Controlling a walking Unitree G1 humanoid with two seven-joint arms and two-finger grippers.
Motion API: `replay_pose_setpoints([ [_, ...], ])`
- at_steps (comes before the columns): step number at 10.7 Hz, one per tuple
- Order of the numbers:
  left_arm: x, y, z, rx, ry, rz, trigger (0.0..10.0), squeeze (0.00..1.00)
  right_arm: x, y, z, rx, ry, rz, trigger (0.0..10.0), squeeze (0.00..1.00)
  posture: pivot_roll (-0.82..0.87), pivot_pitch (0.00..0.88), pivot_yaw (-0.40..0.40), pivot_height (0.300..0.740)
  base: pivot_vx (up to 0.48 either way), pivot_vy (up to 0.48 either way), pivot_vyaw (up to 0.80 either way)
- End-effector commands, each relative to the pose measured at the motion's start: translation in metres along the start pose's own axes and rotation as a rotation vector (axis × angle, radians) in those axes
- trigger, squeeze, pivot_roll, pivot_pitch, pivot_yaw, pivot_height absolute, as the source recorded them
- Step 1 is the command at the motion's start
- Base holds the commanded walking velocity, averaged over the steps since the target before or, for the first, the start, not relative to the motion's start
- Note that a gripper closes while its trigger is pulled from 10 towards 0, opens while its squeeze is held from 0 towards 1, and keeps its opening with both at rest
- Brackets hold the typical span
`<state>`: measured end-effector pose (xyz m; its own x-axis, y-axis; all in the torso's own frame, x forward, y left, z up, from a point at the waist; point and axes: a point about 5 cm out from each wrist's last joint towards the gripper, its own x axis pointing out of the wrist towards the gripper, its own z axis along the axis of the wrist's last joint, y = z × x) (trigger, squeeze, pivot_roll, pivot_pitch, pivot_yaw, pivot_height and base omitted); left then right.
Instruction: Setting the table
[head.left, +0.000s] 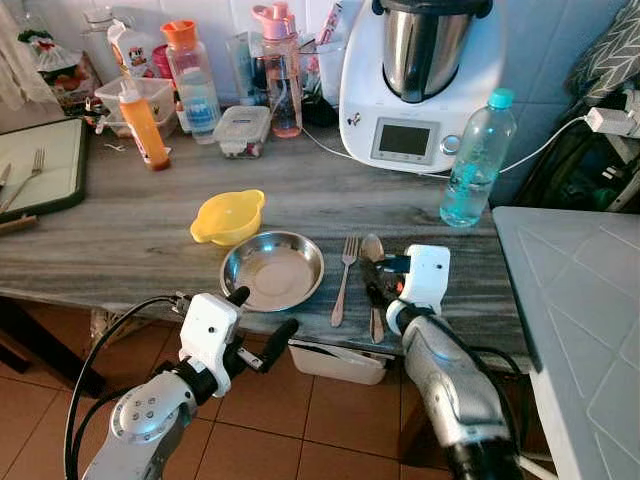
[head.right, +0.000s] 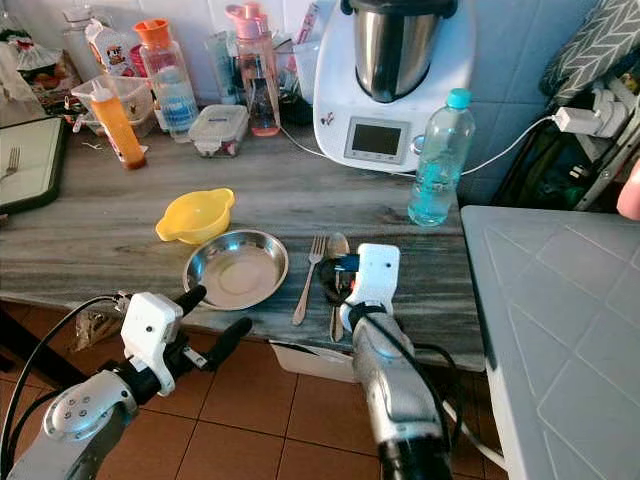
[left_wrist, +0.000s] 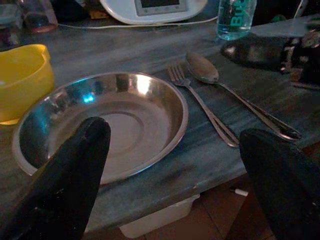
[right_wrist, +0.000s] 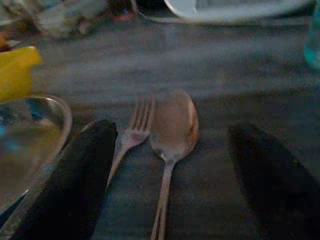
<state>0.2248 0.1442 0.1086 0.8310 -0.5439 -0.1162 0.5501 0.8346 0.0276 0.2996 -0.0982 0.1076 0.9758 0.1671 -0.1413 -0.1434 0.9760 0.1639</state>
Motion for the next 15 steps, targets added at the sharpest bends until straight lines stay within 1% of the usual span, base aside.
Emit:
replay_pose_setpoints([
  [1,0.0,0.001,0.001,0.012,-0.003,0.019,10.0,0.0,-0.008,-0.002,0.009,-0.062,-0.07,0.021,10.0,1.0,0.16,0.0,0.034,0.74,0.0,0.0,0.0],
  [2,-0.001,0.001,0.001,0.01,-0.007,0.026,10.0,0.0,-0.017,-0.012,0.006,-0.112,-0.083,0.014,10.0,1.0,0.15,0.0,0.026,0.74,0.0,0.0,0.0],
  [4,0.0,0.0,0.0,0.004,-0.015,0.037,10.0,0.0,-0.036,-0.032,-0.006,-0.142,-0.041,-0.012,10.0,1.0,0.14,0.0,0.023,0.74,0.0,0.0,0.0],
  [5,0.001,0.0,0.0,0.002,-0.02,0.044,10.0,0.0,-0.042,-0.036,-0.008,-0.141,-0.032,-0.013,10.0,1.0,0.14,0.0,0.024,0.74,0.0,0.0,0.0],
  [6,0.001,0.001,0.0,0.001,-0.02,0.047,10.0,0.0,-0.051,-0.039,-0.013,-0.183,-0.025,0.003,10.0,1.0,0.13,0.001,0.026,0.74,0.0,0.0,0.0],
  [7,0.002,0.001,0.0,0.004,-0.023,0.048,10.0,0.0,-0.061,-0.045,-0.022,-0.186,0.006,-0.003,10.0,1.0,0.13,0.003,0.027,0.74,0.0,0.0,0.0],
  [8,0.002,0.002,0.0,0.004,-0.027,0.053,10.0,0.0,-0.067,-0.045,-0.025,-0.205,0.014,0.009,10.0,1.0,0.13,0.005,0.025,0.74,0.0,0.0,0.0],
  [9,0.003,0.003,0.0,-0.001,-0.033,0.063,10.0,0.0,-0.074,-0.047,-0.031,-0.237,0.029,0.005,10.0,1.0,0.12,0.007,0.022,0.74,0.0,0.0,0.0],
  [10,0.004,0.001,-0.002,-0.007,-0.036,0.067,10.0,0.0,-0.08,-0.054,-0.036,-0.251,0.043,-0.026,10.0,1.0,0.12,0.007,0.018,0.74,0.0,0.0,0.0],
  [11,0.004,-0.001,-0.003,-0.011,-0.035,0.068,10.0,0.0,-0.082,-0.059,-0.035,-0.282,0.033,-0.052,10.0,1.0,0.12,0.008,0.02,0.74,0.0,0.0,0.0],
  [13,0.006,-0.002,-0.004,-0.015,-0.037,0.063,10.0,0.0,-0.082,-0.07,-0.028,-0.31,0.007,-0.124,10.0,1.0,0.11,0.007,0.02,0.74,0.0,0.0,0.0],
  [14,0.007,-0.001,-0.004,-0.016,-0.038,0.061,10.0,0.0,-0.082,-0.074,-0.023,-0.33,-0.019,-0.146,10.0,1.0,0.1,0.008,0.026,0.74,0.0,0.0,0.0],
  [15,0.008,-0.001,-0.004,-0.015,-0.04,0.058,10.0,0.0,-0.081,-0.076,-0.018,-0.331,-0.041,-0.161,10.0,1.0,0.1,0.007,0.03,0.74,0.0,0.0,0.0],
])
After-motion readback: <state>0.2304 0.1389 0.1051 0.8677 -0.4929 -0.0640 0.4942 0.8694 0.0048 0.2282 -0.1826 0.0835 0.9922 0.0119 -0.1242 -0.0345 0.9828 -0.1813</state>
